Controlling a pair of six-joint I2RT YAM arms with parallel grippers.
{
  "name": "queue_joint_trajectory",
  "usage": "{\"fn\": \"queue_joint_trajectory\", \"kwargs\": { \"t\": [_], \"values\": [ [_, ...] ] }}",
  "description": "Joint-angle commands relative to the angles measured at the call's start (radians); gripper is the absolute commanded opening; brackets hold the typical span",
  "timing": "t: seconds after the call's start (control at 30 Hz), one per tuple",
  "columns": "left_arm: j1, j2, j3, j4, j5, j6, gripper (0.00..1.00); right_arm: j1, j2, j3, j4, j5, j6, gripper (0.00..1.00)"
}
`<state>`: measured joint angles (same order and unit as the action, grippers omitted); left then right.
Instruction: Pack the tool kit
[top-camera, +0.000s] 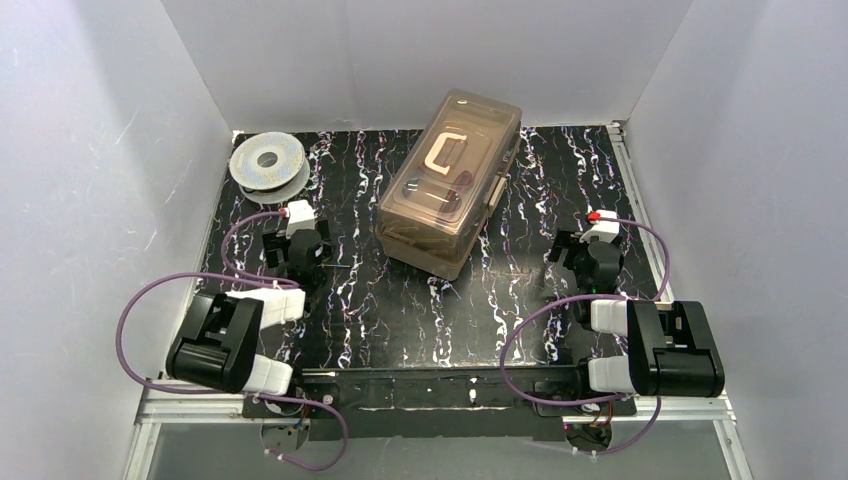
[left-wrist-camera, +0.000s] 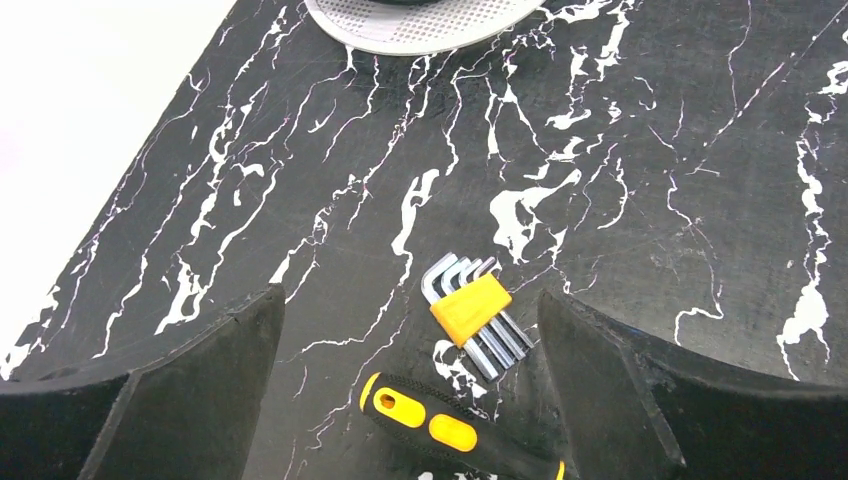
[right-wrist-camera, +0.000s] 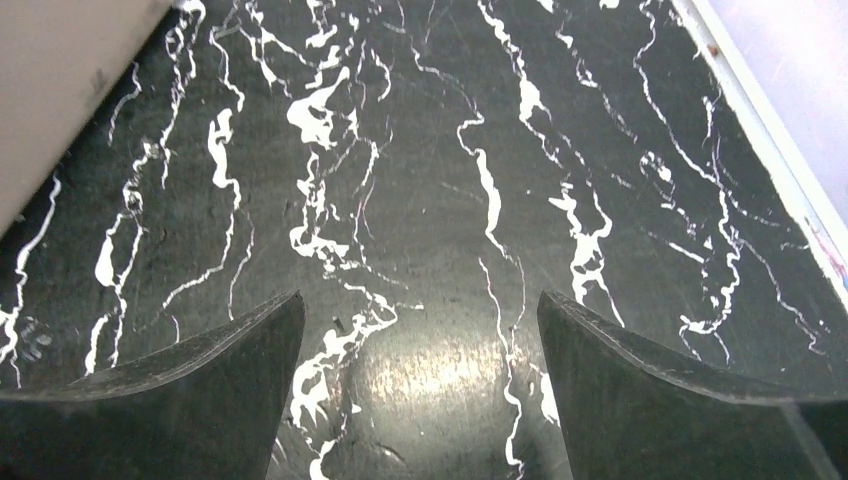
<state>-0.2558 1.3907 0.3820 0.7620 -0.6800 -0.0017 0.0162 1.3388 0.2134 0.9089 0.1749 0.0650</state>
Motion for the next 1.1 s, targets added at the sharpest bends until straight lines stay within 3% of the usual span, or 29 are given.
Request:
{"fn": "queue_joint_trajectory", "kwargs": {
  "t": [0.0, 0.03, 0.1, 0.23, 0.4, 0.47, 0.53, 0.57, 0.63, 1.07],
  "values": [
    [0.022, 0.048, -0.052, 0.195, 0.087, 0.047, 0.96, -0.005, -0.004, 0.034, 0.115, -0.006, 0.004, 0.94],
    [0.030, 0.083, -0.061, 0.269, 0.131, 0.090, 0.95, -0.005, -0.011, 0.038, 0.091, -0.005, 0.005, 0.94],
    [0.050, 0.065, -0.004, 0.094, 0.195, 0.046, 0.91, -0.005, -0.021, 0.044, 0.064, -0.005, 0.008, 0.94],
    [0.140, 0.067, 0.030, 0.019, 0.427, 0.022, 0.91, -0.004, -0.014, 0.041, 0.083, -0.004, 0.006, 0.94],
    [0.221, 0.057, -0.021, 0.099, 0.663, 0.013, 0.92, -0.005, -0.013, 0.043, 0.077, -0.009, 0.007, 0.94],
    [0.235, 0.111, -0.092, 0.292, 0.675, 0.009, 0.96, -0.005, -0.013, 0.044, 0.077, -0.010, 0.007, 0.94],
    [0.236, 0.073, -0.066, 0.184, 0.669, 0.009, 0.98, -0.005, -0.013, 0.044, 0.077, -0.010, 0.007, 0.94],
    [0.236, 0.102, -0.083, 0.272, 0.639, 0.009, 0.98, -0.005, -0.013, 0.044, 0.077, -0.009, 0.007, 0.94],
    [0.234, 0.075, -0.075, 0.196, 0.604, -0.028, 0.98, -0.005, -0.013, 0.044, 0.077, -0.010, 0.007, 0.93],
    [0.234, 0.094, -0.081, 0.236, 0.609, -0.026, 0.98, -0.005, -0.013, 0.044, 0.077, -0.010, 0.007, 0.94]
  ]
}}
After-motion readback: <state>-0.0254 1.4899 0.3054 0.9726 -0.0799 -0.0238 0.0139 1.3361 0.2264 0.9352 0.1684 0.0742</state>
